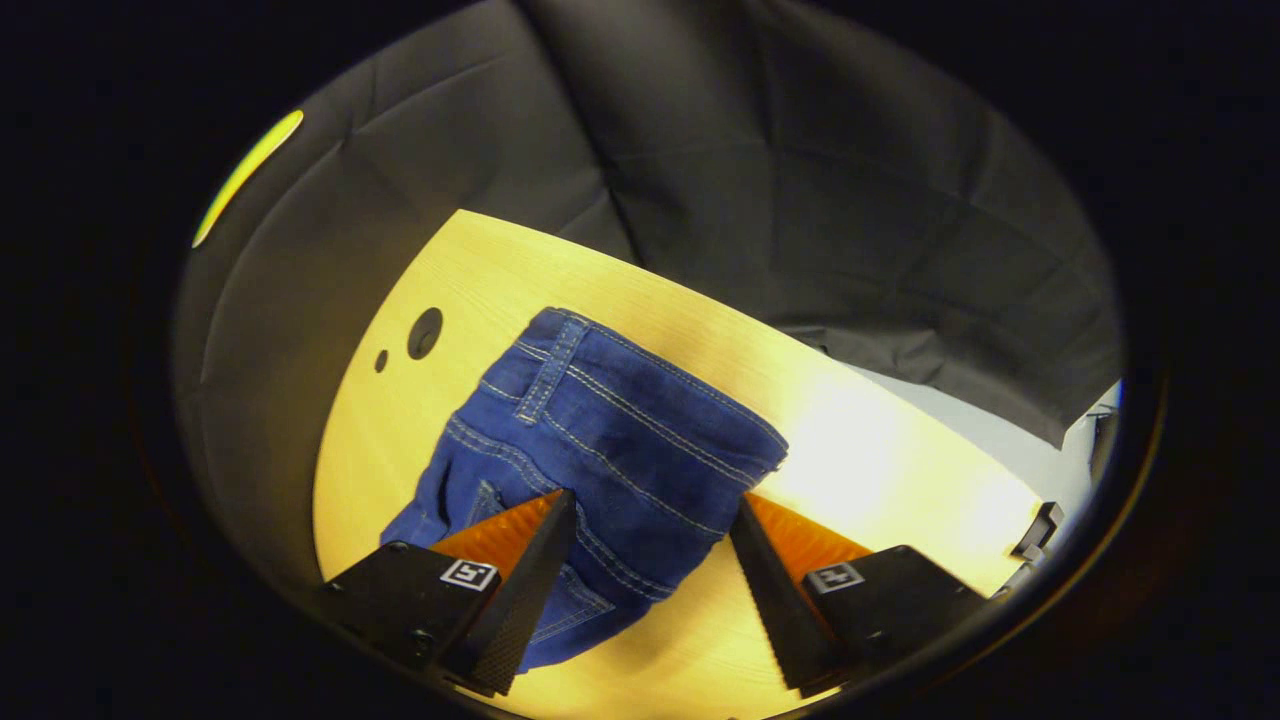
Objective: Grasp the waist and the cuffs of the jeans and fold them to make the two legs overlap; first hold the waist and fold one-third of the jeans toward the cuffs, then hold the cuffs and fold the remaining one-third in the same direction to finish folding.
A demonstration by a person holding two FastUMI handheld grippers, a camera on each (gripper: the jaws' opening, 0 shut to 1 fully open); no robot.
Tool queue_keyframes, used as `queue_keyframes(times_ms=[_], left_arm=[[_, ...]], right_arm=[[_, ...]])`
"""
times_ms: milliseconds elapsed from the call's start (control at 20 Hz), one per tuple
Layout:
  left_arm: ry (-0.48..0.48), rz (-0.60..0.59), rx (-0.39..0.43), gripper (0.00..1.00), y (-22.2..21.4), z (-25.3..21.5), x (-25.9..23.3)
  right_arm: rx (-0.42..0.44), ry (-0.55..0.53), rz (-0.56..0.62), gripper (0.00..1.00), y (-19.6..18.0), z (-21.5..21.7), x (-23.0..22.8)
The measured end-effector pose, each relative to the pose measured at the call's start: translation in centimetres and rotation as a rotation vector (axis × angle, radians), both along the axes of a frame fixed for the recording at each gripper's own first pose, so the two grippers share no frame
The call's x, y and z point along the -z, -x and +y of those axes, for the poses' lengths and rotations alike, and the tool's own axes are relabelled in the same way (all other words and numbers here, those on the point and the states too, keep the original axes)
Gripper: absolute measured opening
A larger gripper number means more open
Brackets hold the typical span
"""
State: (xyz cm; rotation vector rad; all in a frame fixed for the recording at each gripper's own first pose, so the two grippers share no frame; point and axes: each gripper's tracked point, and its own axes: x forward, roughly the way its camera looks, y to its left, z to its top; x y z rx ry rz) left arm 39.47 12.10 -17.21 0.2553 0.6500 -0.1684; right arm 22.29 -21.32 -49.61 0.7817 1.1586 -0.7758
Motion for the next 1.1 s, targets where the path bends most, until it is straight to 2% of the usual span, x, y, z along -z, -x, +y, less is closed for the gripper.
queue_keyframes(times_ms=[50,100,150,250,300,350,400,550,650,750,900,1000,1100], left_arm=[[-0.011,-0.005,-0.012,0.98,0.0,0.1,0.0],[-0.015,-0.002,-0.016,1.0,-0.2,-0.1,0.1],[-0.015,0.002,-0.016,0.98,-0.1,-0.2,0.4],[-0.015,0.014,-0.01,0.98,0.1,-0.1,0.5],[-0.016,0.015,-0.012,0.98,0.0,0.0,0.4],[-0.011,0.017,-0.013,0.98,0.1,0.0,0.5],[-0.003,0.014,-0.017,0.98,0.1,0.0,0.5],[0.014,0.024,-0.023,0.98,0.4,0.0,0.8],[0.028,0.02,-0.025,0.98,0.5,0.0,0.6],[0.028,0.008,-0.022,0.98,0.5,0.1,0.0],[0.037,-0.002,-0.026,0.98,1.8,0.9,-1.0],[0.05,0.005,-0.051,0.98,2.6,1.8,-0.6],[0.073,0.017,-0.077,0.98,3.4,2.0,-0.3]], right_arm=[[0.034,-0.052,-0.012,0.83,-0.5,0.8,0.8],[0.07,-0.057,-0.036,0.67,-0.9,1.0,0.5],[0.077,-0.078,-0.058,0.5,-1.1,0.8,0.5],[0.074,-0.079,-0.091,0.28,-1.3,0.5,-0.6],[0.063,-0.065,-0.129,0.25,-2.0,0.3,-1.3],[0.045,-0.048,-0.169,0.17,-2.6,0.2,-2.4],[0.022,-0.028,-0.214,0.24,-3.5,0.2,-3.8],[-0.071,-0.014,-0.383,0.24,-5.8,1.8,-10.1],[-0.196,0.027,-0.463,0.24,-6.9,2.9,-15.0],[-0.33,0.066,-0.55,0.24,-8.5,5.9,-19.4],[-0.531,0.06,-0.663,0.24,-9.7,12.9,-25.4],[-0.683,0.029,-0.657,0.24,-9.7,20.4,-24.2],[-0.793,-0.033,-0.588,0.24,-7.6,26.6,-20.1]])
